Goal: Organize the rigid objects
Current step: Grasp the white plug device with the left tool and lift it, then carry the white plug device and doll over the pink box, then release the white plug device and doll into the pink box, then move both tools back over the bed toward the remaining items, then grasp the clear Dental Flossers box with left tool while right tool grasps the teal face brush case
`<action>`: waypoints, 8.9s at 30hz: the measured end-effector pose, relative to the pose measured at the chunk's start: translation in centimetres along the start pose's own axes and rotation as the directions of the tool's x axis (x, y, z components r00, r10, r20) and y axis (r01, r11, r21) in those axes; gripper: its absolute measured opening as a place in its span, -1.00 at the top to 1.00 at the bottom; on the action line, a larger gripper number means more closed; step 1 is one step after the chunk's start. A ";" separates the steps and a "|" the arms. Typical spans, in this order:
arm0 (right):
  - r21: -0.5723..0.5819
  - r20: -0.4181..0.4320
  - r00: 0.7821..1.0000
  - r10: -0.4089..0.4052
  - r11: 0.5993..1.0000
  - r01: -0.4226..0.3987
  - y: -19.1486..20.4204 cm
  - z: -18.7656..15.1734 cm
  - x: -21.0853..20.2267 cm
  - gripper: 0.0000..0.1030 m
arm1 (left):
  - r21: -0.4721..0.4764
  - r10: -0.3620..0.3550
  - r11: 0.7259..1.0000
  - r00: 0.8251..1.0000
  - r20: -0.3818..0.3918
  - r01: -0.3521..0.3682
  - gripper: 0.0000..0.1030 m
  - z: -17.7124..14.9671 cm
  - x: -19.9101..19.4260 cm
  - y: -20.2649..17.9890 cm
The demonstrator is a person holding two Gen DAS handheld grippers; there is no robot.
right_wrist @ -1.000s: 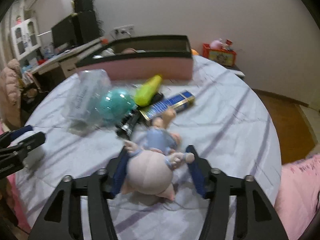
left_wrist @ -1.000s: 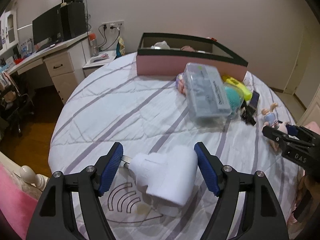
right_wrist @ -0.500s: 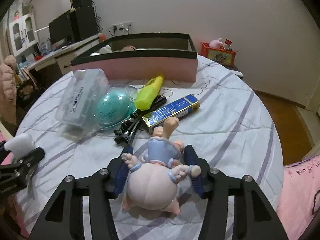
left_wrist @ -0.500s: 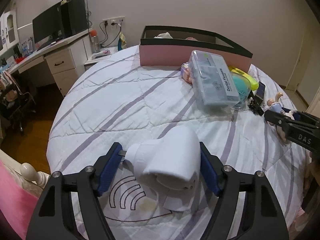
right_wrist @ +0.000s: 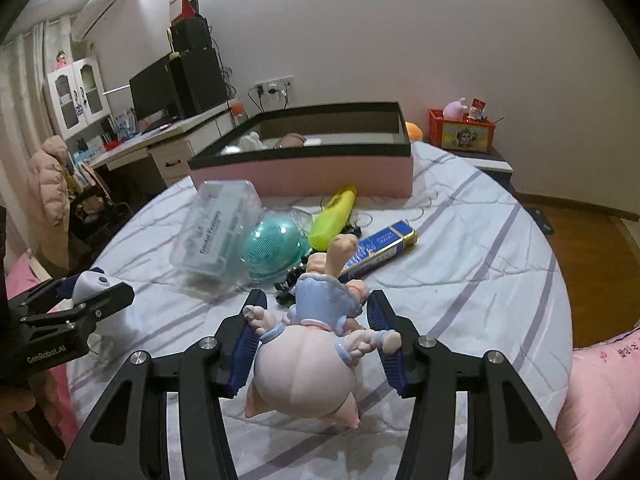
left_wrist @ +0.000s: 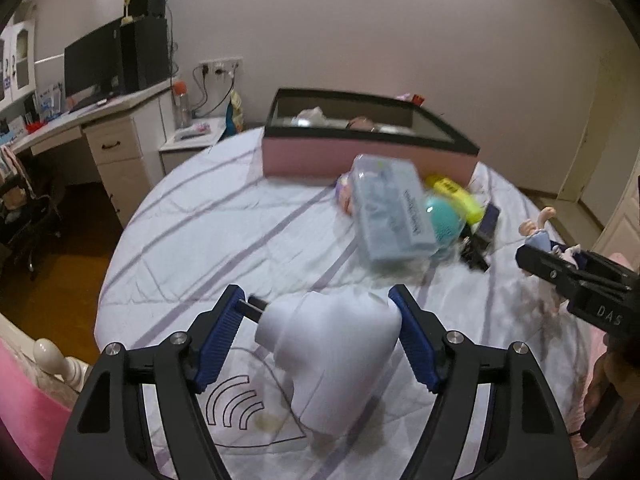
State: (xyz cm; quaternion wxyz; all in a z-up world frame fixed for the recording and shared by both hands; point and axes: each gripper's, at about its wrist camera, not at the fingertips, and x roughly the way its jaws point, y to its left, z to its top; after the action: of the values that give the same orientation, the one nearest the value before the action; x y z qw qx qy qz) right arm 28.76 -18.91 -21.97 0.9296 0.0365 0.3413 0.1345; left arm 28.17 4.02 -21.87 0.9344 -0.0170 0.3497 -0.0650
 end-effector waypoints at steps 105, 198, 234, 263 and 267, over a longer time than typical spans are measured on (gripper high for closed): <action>-0.162 0.000 0.999 -0.038 0.986 0.037 -1.9 18.6 14.2 -0.05 | 0.123 -0.069 0.991 0.994 0.088 0.058 -0.14 20.4 16.0 -3.5; 0.028 0.106 0.972 -0.212 0.977 0.210 -3.5 1.0 -0.1 -1.00 | 0.038 0.044 0.998 0.991 -0.125 -0.040 -0.91 4.8 8.3 -4.4; -0.138 -0.065 0.965 -0.253 0.960 0.242 1.1 6.3 6.4 -0.97 | -0.058 0.066 0.996 0.989 -0.135 -0.075 -0.45 2.2 5.8 2.5; -0.095 -0.202 0.968 -0.150 0.987 0.133 6.0 6.2 11.6 -0.17 | -0.046 0.087 0.994 0.976 -0.199 -0.098 -0.70 3.7 8.8 2.7; -0.101 -0.179 0.974 -0.136 0.988 0.119 6.0 5.8 11.3 -0.12 | -0.022 0.079 0.996 0.981 -0.175 -0.084 -0.26 3.8 8.8 2.1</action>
State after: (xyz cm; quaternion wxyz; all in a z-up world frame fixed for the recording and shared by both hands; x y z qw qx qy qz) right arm 39.34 -9.87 -23.63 0.9012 -0.0399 0.4216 0.0926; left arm 37.48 4.92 -24.86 0.9019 -0.0108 0.4311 -0.0227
